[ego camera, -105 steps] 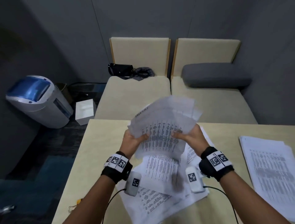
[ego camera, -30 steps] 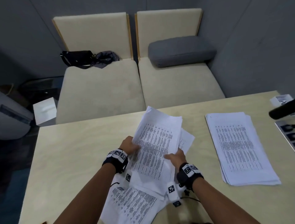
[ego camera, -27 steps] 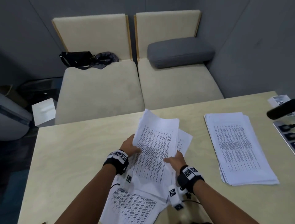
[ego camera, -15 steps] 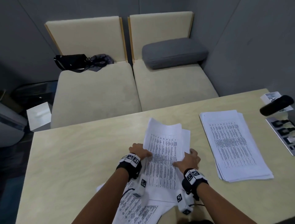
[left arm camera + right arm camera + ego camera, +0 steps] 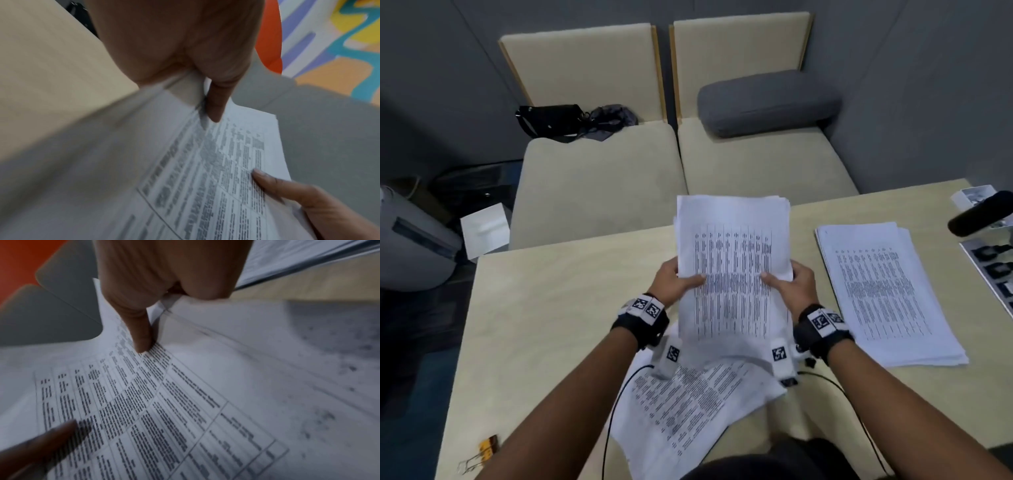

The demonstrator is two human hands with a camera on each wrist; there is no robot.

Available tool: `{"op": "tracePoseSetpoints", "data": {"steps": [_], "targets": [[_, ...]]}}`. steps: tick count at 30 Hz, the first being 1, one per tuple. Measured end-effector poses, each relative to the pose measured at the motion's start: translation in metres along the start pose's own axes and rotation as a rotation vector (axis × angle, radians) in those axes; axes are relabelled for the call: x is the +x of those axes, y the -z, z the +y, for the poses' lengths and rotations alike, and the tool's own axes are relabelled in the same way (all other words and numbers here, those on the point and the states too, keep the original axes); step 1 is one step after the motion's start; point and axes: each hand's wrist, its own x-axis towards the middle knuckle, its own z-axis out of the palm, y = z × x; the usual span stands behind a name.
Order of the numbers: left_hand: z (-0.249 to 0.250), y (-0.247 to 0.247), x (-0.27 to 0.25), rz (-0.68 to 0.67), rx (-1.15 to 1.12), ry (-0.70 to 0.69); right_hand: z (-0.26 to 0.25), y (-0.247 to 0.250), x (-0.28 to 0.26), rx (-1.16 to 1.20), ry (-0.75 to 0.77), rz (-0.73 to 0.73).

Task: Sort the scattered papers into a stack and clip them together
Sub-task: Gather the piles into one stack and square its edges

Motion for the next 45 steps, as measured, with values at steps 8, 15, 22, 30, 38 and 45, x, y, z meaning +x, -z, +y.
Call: {"op": "tracePoseSetpoints", "data": {"steps": [8, 15, 22, 30, 38, 45], "targets": [[-0.082, 0.023, -0.048, -0.097, 1.008, 0.218, -0.081, 0.045, -0.009, 0.091, 0.286, 0.138], [-0.118, -0.017, -0.092, -0.042, 1.364, 0.141, -0.085, 0.062, -0.043, 0.033, 0.314, 0.084], [-0.079, 0.021, -0.093, 0.055, 0.753, 0.196, -0.053, 0.08, -0.052, 0.012, 0.249, 0.091], [-0.007, 0.113, -0.115, 0.496, -0.066, -0.062, -0.018, 0.107, -0.05, -0.041, 0.06, 0.118], [0.036, 0.024, -0.107, 0.167, -0.461, -0.035, -0.016, 0.073, -0.052, -0.009, 0.086, -0.071], [0.016, -0.054, -0.087, 0.056, -0.513, 0.125, -0.043, 0.054, -0.061, 0.158, 0.066, -0.201]]}}
